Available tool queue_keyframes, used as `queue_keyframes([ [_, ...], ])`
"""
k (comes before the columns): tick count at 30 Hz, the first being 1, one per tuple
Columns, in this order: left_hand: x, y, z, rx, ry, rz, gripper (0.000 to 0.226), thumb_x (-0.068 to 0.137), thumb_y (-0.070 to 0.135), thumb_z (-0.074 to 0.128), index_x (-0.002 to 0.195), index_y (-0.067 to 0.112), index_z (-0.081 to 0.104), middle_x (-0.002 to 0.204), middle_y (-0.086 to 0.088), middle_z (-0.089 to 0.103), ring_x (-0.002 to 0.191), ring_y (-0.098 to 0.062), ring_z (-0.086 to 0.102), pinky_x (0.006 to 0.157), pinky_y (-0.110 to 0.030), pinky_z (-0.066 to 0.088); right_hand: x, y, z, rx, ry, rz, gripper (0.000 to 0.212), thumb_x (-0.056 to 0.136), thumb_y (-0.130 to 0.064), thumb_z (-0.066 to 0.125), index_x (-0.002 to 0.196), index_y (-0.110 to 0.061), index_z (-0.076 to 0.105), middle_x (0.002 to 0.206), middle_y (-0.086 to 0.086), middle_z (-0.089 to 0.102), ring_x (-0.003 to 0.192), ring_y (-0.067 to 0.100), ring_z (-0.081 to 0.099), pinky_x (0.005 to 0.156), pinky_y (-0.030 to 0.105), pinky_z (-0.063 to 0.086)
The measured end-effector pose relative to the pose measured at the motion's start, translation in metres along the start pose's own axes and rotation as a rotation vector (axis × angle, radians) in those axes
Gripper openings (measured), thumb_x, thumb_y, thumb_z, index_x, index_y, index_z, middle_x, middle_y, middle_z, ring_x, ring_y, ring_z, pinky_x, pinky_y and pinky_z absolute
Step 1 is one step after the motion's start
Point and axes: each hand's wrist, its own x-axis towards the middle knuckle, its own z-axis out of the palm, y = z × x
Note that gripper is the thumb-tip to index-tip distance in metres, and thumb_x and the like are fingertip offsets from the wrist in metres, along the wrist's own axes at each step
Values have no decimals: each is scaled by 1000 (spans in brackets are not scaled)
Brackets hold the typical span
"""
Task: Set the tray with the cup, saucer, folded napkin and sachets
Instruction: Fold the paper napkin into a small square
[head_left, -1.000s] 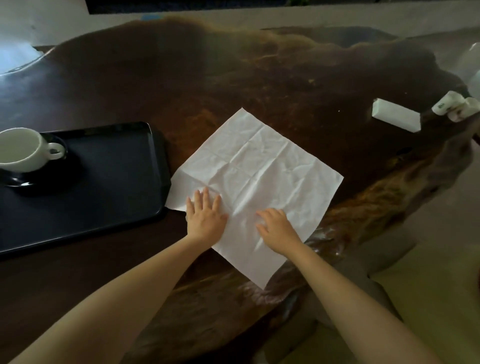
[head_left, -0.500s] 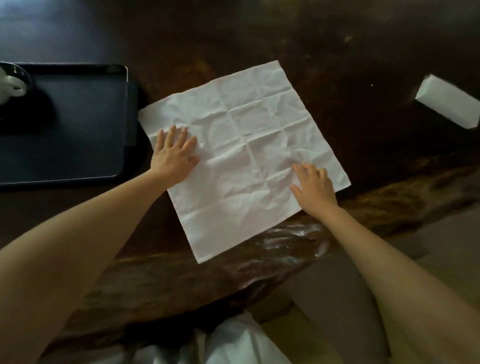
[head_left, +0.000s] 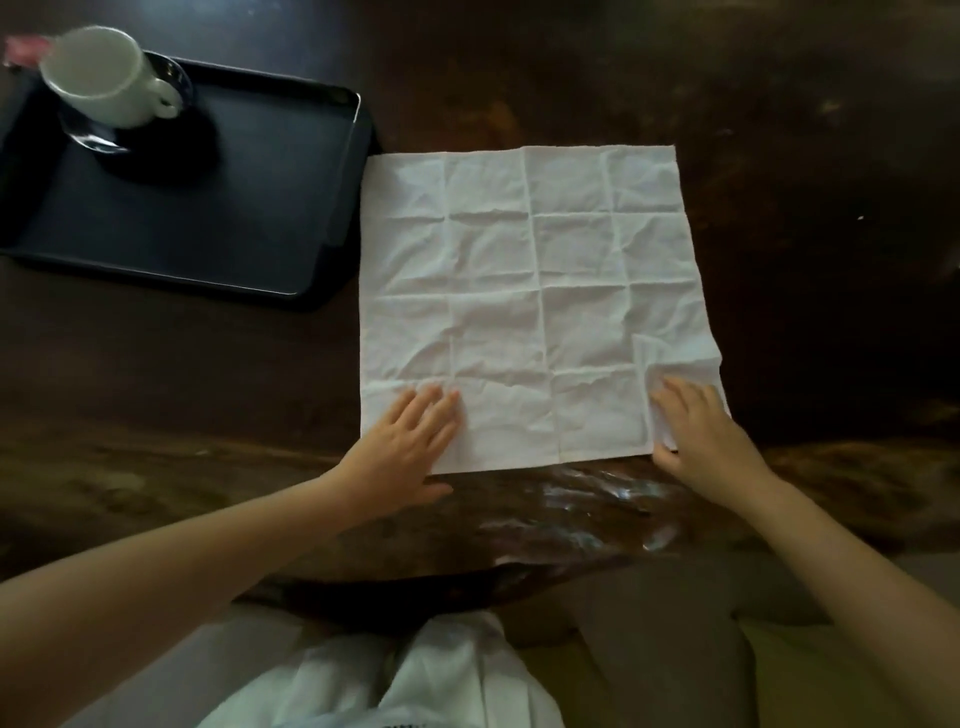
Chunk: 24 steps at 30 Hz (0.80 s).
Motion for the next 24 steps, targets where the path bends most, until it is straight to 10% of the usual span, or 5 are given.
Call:
queue_keyframes([
  [6, -5, 7, -10, 3, 16, -18, 41, 78, 23, 69, 110, -2, 62, 125, -26, 58, 120, -44, 50, 93, -52, 48, -13, -8, 6, -102, -40, -24, 82, 69, -42, 76, 135, -9, 39, 137, 12, 42, 121, 29, 42, 97, 37, 42],
  [12, -20, -13, -20, -255, 157, -83, 21, 64, 2, 75, 81, 7, 65, 76, -7, 67, 61, -24, 64, 42, -27, 45, -42, -20, 19, 22, 212, -49, 55, 51, 4, 83, 103, -5, 65, 99, 12, 66, 89, 30, 63, 73, 36, 56],
  [17, -32, -42, -20, -376, 152, -323, 18, 90, 13, 51, 100, 16, 65, 89, -1, 70, 75, -22, 66, 62, -34, 53, -50, -13, 2, 236, 252, 101, 25, 70, 6, 73, 93, -3, 69, 89, 13, 69, 82, 29, 65, 69, 34, 53],
  [24, -27, -105, -68, -780, 214, -328, 21, 83, 18, 65, 104, 20, 69, 91, 11, 68, 74, 13, 56, 60, -5, 41, -33, 20, -71, 689, 300, 297, 4, 85, -22, 63, 89, -23, 65, 82, -14, 61, 78, 1, 55, 63, 15, 38],
])
